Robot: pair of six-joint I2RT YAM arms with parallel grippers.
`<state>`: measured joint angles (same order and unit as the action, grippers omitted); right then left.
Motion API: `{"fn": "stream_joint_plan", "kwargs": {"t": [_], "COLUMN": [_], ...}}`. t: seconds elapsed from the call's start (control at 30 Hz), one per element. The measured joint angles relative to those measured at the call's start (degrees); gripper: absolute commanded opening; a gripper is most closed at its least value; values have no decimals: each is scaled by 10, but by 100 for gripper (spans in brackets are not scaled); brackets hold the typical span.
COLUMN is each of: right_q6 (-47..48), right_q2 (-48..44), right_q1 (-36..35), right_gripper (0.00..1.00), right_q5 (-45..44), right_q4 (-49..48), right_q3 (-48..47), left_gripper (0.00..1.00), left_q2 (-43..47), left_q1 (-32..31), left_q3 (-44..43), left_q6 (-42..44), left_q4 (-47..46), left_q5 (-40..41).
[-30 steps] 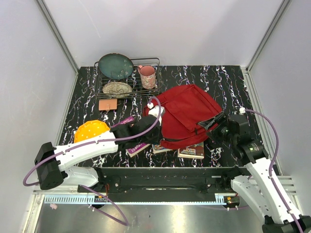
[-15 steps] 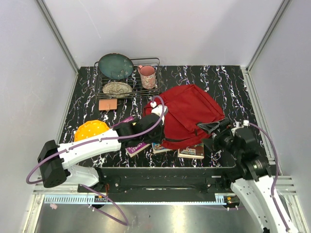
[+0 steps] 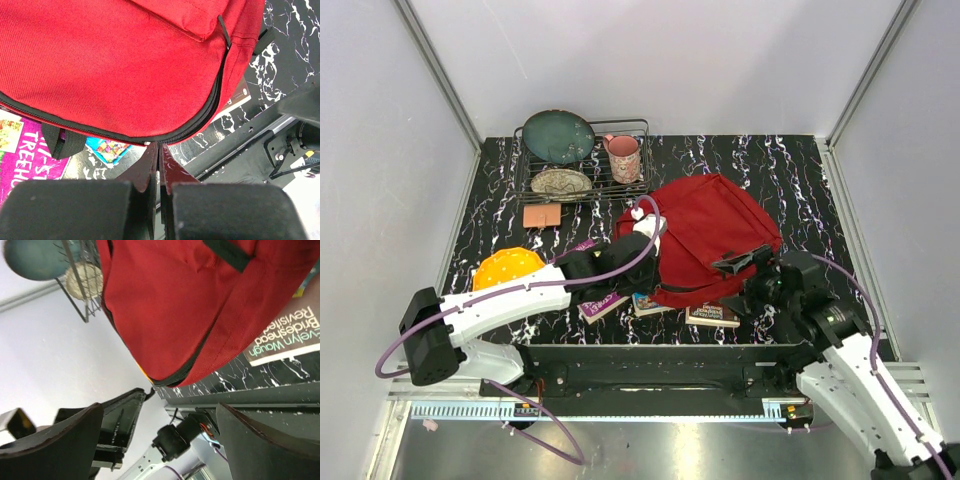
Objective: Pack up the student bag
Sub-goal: Unzip the student bag at the center of the board.
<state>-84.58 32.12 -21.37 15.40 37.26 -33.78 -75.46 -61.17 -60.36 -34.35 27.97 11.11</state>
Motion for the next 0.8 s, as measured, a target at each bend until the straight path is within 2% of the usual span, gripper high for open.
{"fn": "stream_joint_plan", "kwargs": {"t": [0.2, 0.3, 0.37, 0.43, 0.47, 0.5, 0.77, 0.8], "right_q6": [-57, -86, -110, -132, -142, -149, -176, -177], "right_q2": [99, 154, 176, 189, 196, 200, 235, 238], "right_q1": [-157, -194, -203, -206, -207, -207, -207, -208], "right_gripper": [100, 96, 90, 81, 73, 70, 57, 46], "right_q5": [-73, -101, -116, -134, -145, -152, -191, -192], "right_q4": [-31, -68, -102, -131, -142, -151, -191, -195], "right_q3": [-11, -13, -6, 3, 7, 9, 12, 12], "left_gripper": [0, 0, 0, 0, 0, 0, 0, 0], "left_q2": [-8, -8, -8, -8, -8, -8, -6, -5], "left_q1": [0, 0, 0, 0, 0, 0, 0, 0], "left_q3": [-15, -16, -16, -16, -16, -16, -16, -16], "left_q6": [0, 0, -2, -2, -2, -3, -2, -2], "left_q4": [7, 9, 11, 11, 11, 11, 12, 12], "left_q5": [0, 0, 0, 0, 0, 0, 0, 0]}}
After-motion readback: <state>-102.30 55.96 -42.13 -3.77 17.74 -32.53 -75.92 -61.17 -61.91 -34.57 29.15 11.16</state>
